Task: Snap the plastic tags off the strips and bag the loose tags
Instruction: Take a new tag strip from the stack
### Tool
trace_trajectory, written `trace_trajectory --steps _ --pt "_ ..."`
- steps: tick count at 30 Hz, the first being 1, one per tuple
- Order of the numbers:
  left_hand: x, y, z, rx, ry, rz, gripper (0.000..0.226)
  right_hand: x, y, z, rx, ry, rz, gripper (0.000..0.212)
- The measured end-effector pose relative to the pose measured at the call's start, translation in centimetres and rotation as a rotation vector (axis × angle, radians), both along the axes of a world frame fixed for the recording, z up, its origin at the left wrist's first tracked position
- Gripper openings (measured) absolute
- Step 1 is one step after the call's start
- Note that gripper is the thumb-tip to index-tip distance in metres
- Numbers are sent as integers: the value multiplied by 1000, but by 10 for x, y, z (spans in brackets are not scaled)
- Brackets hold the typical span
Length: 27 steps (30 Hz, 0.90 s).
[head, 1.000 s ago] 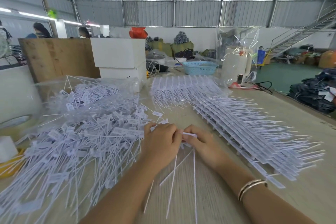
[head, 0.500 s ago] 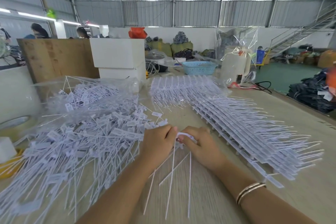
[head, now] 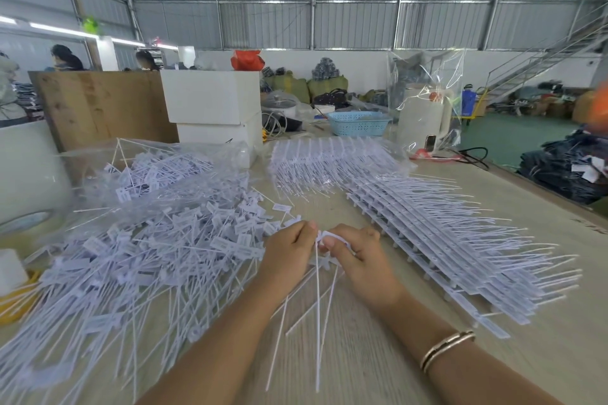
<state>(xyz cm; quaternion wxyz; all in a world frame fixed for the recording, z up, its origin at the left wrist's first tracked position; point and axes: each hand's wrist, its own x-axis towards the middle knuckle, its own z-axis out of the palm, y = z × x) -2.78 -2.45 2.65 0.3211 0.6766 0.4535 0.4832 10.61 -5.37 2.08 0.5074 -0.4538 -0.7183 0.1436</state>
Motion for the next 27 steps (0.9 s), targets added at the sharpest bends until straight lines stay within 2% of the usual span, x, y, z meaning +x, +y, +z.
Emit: trace_trajectory --steps 4,6,8,11,14,16,19,22,24,27 --pt "5 0 2 -36 -72 6 42 -1 0 3 -33 54 40 35" --pt "6 -2 3 -16 -36 -5 40 1 1 2 -65 106 83 34" --pt "2 -2 1 117 117 3 43 6 1 2 -147 169 173 32" --pt "-4 -2 0 353 408 28 48 14 1 2 -265 108 242 25" --pt "-7 1 1 407 463 42 50 13 1 1 -350 30 250 23" --pt "-7 1 -1 351 396 31 46 11 3 1 -332 19 244 25" --pt "-2 -1 -1 128 184 31 40 6 4 0 -234 62 207 29" --pt "-5 2 8 -63 -46 107 42 3 4 3 -157 193 173 27" --pt "-11 2 8 -31 -67 116 44 9 4 4 -145 258 151 32" --pt "-10 -5 7 65 -19 57 43 18 6 2 -208 199 82 32"
